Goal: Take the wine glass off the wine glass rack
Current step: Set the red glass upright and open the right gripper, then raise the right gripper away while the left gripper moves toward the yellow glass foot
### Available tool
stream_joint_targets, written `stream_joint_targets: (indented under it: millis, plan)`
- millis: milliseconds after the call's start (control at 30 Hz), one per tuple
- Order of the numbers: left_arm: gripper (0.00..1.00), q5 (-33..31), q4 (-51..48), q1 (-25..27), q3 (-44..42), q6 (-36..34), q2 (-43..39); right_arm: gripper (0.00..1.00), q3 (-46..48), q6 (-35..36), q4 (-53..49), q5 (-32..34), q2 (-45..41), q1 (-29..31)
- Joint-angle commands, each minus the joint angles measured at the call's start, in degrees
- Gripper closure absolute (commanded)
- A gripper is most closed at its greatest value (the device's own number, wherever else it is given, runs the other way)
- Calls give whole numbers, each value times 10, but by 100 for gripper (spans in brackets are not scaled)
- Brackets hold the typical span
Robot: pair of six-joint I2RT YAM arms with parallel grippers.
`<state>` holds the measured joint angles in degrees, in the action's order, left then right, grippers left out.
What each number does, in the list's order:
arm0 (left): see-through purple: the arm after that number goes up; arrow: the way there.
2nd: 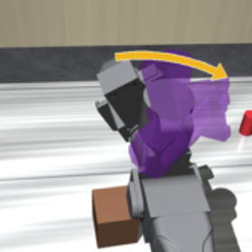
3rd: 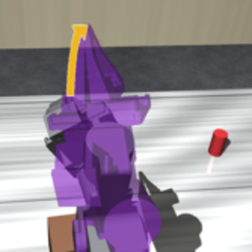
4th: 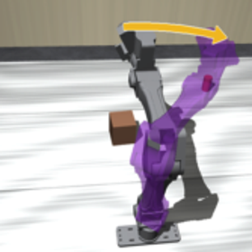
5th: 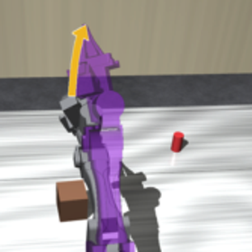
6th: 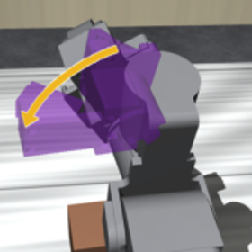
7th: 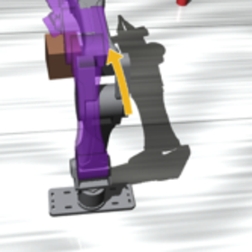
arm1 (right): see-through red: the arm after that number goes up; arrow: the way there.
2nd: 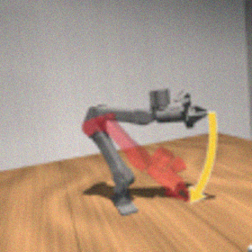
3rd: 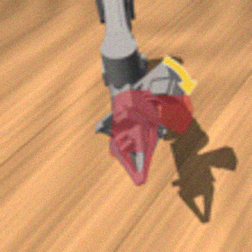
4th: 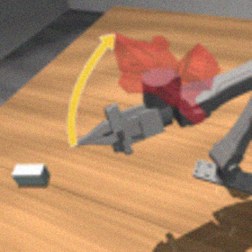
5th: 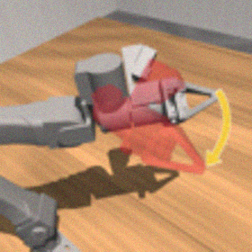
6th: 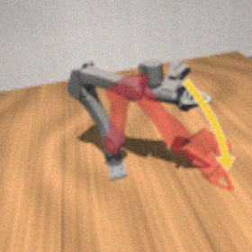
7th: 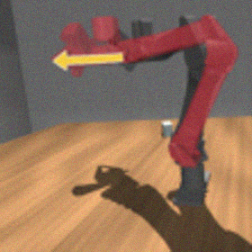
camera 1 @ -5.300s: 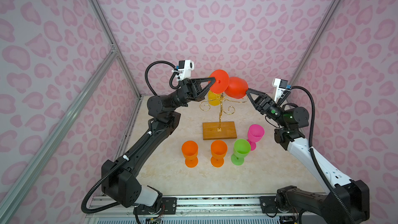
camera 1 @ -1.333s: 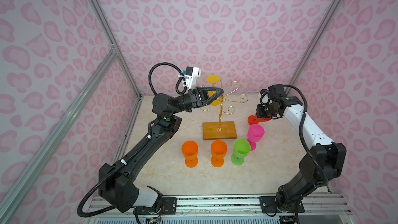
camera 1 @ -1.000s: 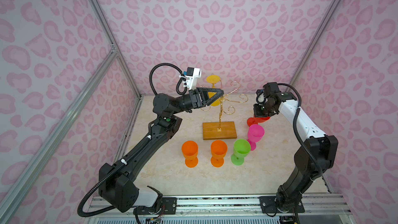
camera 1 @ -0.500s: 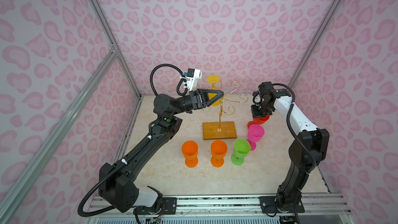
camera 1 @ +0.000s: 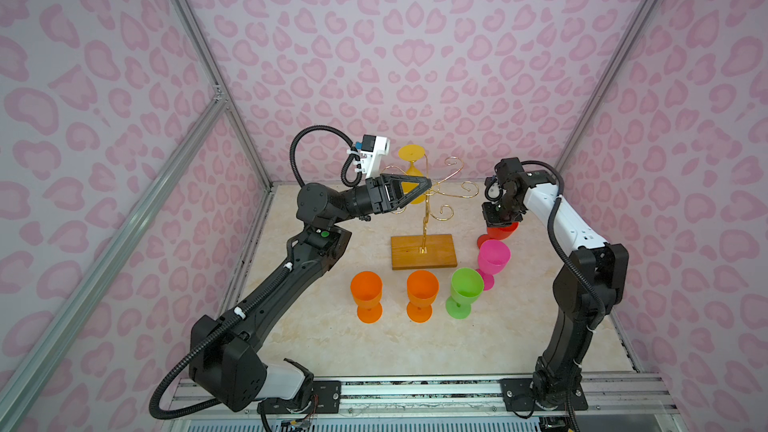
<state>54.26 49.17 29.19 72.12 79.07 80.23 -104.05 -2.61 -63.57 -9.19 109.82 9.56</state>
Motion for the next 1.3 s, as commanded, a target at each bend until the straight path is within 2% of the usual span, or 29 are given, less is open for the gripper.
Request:
stream_joint_targets:
  millis: [0,133,333,600,700,800,933,1100,1167,1267]
  plan:
    - [32,9,5,-1,-1,-16,-7,80,-3,-4,-4,6,-2,1]
    - [32,8,-4,-2,0,-23,-5,75,-4,-7,3,4,-13,1]
    - [32,7,-28,-13,4,-39,-9,74,3,-15,17,8,-55,-2]
    - [32,0,-61,-35,5,-58,-18,74,38,-51,74,-3,-172,-27]
    - [32,-12,-84,-55,2,-61,-20,74,75,-73,128,-12,-239,-38]
    - [32,-19,-99,-72,0,-65,-23,73,115,-100,195,-48,-307,-47]
    - [32,-30,-151,-86,4,-105,-33,72,130,-136,265,-138,-360,-50]
    - [32,-52,-266,-104,44,-175,-20,68,129,-208,366,-234,-368,-40]
    - [32,-50,-275,-114,54,-175,-12,63,124,-226,399,-249,-357,-22]
    - [32,-56,-300,-131,79,-182,4,62,86,-232,401,-252,-321,11]
